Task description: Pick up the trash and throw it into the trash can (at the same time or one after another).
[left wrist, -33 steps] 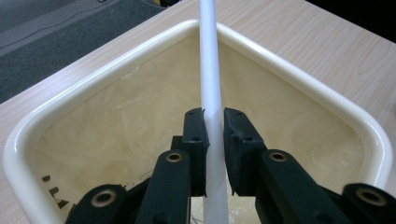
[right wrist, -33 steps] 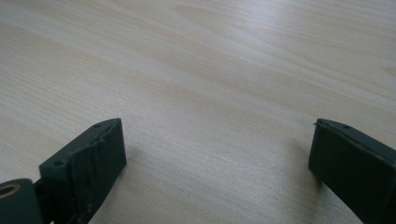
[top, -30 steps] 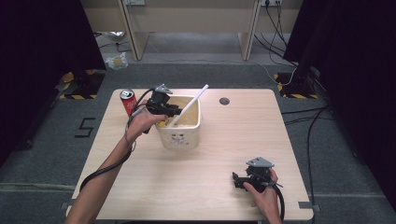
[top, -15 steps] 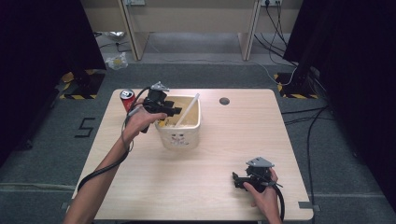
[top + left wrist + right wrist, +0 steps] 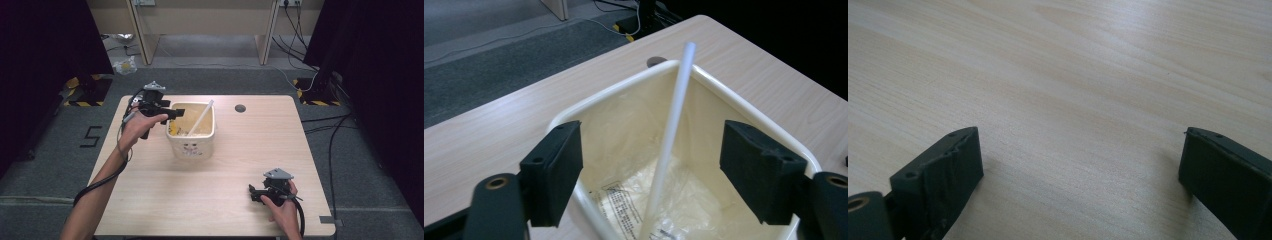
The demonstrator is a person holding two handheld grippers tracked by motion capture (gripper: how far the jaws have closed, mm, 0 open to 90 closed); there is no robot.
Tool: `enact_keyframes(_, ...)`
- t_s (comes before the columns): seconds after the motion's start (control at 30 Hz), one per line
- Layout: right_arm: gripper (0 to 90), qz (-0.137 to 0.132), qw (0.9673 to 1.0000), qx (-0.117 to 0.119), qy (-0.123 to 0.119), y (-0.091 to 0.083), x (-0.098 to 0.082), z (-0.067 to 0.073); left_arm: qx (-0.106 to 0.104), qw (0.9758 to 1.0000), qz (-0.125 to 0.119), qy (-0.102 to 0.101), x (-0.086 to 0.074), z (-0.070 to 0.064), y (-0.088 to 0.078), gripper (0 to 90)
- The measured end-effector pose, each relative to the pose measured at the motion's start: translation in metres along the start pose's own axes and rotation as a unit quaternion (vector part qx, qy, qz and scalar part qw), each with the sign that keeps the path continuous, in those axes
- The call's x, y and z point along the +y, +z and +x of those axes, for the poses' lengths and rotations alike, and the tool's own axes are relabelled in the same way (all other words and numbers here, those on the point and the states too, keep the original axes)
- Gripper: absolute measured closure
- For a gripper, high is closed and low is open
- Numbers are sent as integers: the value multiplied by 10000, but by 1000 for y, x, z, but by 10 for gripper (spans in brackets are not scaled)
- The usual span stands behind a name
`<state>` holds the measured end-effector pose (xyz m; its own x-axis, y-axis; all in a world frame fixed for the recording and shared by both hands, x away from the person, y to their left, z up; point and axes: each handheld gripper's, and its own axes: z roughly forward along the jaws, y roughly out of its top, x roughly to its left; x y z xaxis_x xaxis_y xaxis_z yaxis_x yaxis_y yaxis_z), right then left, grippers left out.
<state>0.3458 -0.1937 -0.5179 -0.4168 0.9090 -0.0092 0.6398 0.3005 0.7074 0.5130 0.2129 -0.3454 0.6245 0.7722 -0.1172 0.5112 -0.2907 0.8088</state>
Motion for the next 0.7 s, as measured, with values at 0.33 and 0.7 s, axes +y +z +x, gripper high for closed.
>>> enact_keyframes(0.33, 42, 0, 10000, -1, -3, 0, 0, 0, 165, 9998, -79, -122, -19, 16, -16, 167)
enact_keyframes(0.7, 42, 0, 10000, 1, -3, 0, 0, 0, 297, 9990, -134, -311, -35, 34, -26, 165)
